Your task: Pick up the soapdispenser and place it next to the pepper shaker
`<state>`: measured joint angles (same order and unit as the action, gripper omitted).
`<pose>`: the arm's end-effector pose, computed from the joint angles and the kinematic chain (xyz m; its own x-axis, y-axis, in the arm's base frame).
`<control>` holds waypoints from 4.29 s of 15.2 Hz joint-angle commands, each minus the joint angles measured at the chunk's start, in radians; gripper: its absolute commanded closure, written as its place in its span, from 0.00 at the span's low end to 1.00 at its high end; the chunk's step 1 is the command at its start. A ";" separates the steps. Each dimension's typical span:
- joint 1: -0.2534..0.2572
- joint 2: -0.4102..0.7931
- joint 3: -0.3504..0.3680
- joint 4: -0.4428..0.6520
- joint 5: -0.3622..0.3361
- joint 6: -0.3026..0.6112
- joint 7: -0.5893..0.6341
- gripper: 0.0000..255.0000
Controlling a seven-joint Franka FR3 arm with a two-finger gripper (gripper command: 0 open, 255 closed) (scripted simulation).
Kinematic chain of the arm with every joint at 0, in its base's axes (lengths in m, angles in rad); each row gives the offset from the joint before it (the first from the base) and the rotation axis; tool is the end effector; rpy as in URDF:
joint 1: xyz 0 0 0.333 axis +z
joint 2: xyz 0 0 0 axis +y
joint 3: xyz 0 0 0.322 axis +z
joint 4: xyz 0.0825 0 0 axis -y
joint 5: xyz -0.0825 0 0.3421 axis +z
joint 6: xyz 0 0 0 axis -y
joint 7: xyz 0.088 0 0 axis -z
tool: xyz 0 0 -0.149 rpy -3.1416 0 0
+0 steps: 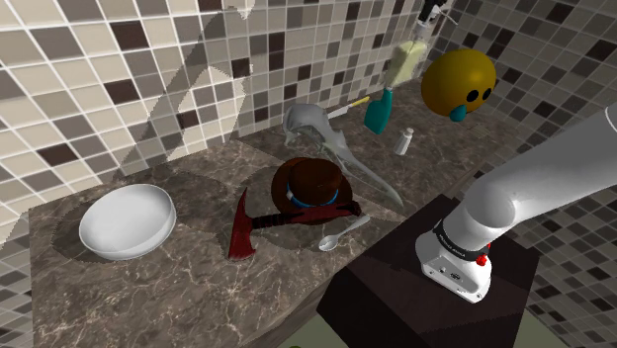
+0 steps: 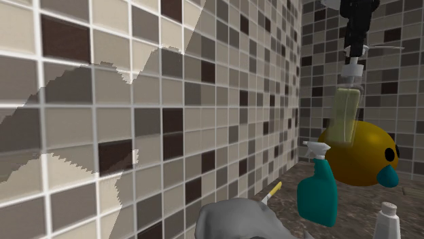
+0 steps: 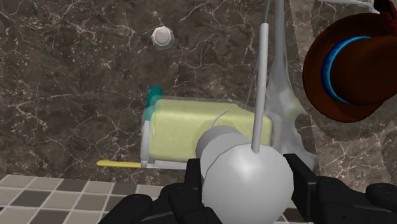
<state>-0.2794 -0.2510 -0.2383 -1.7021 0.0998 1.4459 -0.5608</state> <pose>0.3646 -0.2065 0.6370 0.9956 0.0571 0.0746 0.0671 -0.9881 -0.1387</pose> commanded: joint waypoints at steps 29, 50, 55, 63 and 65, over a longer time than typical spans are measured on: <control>-0.174 0.079 -0.315 0.074 -0.056 -0.050 -0.493 1.00; -0.183 0.016 -0.309 -0.269 -0.087 0.239 -0.498 1.00; -0.186 0.018 -0.314 -0.334 -0.087 0.306 -0.505 1.00; -0.188 0.035 -0.323 -0.427 -0.081 0.412 -0.522 1.00; -0.188 0.042 -0.326 -0.448 -0.078 0.439 -0.527 1.00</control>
<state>-0.4667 -0.2160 -0.5611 -2.1418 0.0185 1.8698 -1.0823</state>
